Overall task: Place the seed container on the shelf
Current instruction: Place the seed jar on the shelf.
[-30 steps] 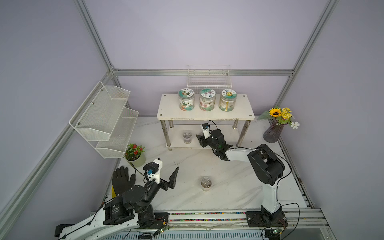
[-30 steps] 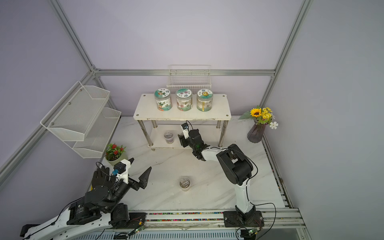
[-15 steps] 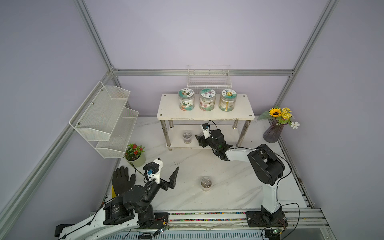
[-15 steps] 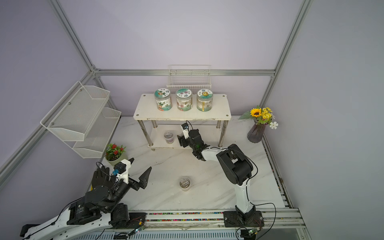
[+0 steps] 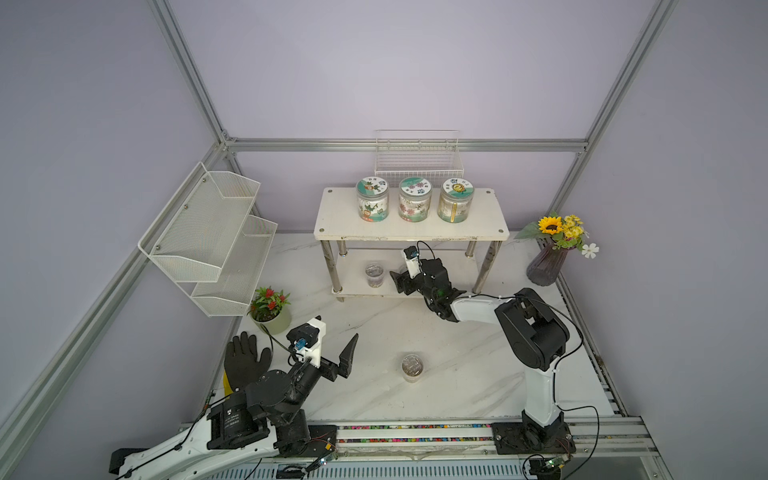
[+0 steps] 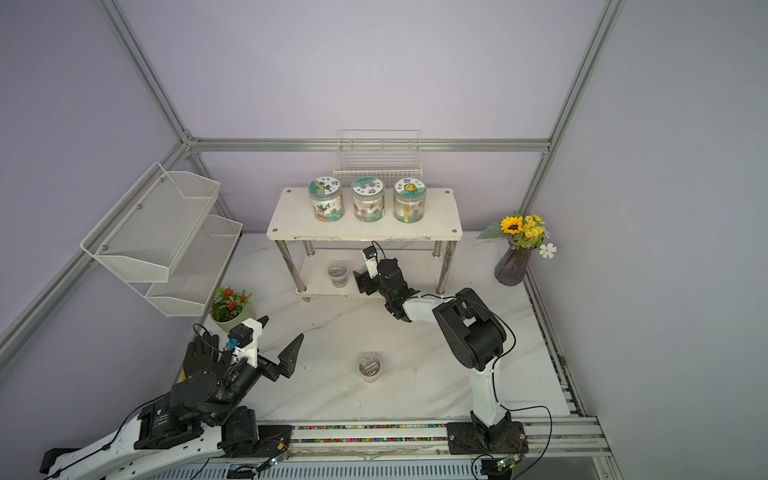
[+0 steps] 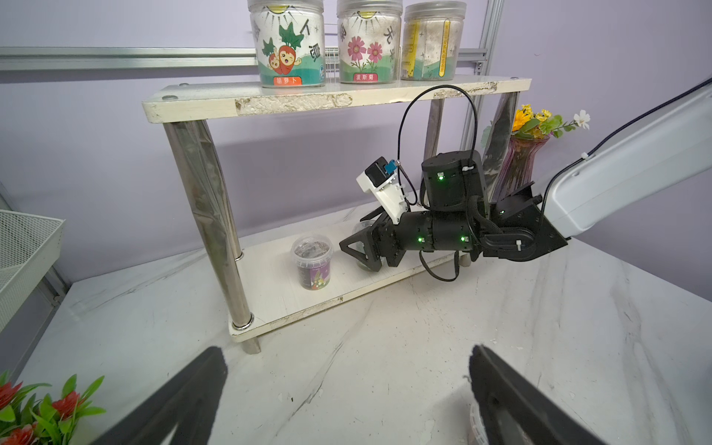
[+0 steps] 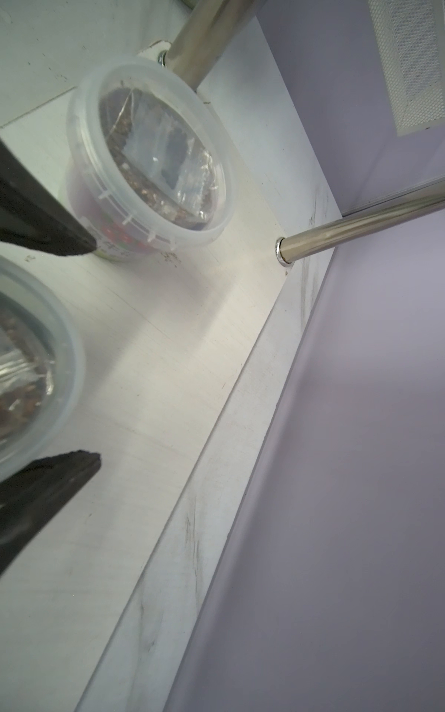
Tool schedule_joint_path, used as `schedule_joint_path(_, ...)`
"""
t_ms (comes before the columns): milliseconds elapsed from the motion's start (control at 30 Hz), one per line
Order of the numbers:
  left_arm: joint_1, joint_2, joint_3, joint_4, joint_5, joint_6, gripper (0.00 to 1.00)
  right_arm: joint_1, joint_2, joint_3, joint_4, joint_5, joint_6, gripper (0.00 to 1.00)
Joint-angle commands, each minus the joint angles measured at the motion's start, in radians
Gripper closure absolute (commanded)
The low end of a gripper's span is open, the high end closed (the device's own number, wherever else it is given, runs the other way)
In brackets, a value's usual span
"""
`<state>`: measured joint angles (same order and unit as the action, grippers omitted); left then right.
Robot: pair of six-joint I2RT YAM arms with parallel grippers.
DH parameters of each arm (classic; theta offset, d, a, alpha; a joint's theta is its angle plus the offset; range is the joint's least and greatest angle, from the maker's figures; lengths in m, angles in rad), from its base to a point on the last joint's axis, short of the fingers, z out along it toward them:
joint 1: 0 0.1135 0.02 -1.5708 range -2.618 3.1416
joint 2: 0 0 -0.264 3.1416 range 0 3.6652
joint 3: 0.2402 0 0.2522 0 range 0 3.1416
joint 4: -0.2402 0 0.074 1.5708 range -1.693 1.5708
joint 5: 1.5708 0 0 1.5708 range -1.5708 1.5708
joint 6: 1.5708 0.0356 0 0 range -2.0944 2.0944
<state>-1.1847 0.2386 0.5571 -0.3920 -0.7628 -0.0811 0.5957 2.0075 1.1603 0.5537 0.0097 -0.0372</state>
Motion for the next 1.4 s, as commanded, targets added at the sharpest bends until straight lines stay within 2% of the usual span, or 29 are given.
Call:
schedule_joint_path(0,0.007,0.009,0.026,0.010,0.000,0.024,0.00,-0.007,-0.029,-0.018,0.022,0.012,0.009,0.16)
schedule_joint_path(1367,0.007,0.014,0.029,0.006,0.000,0.021,0.00,-0.010,-0.141,-0.161,0.068,0.003,0.030,0.04)
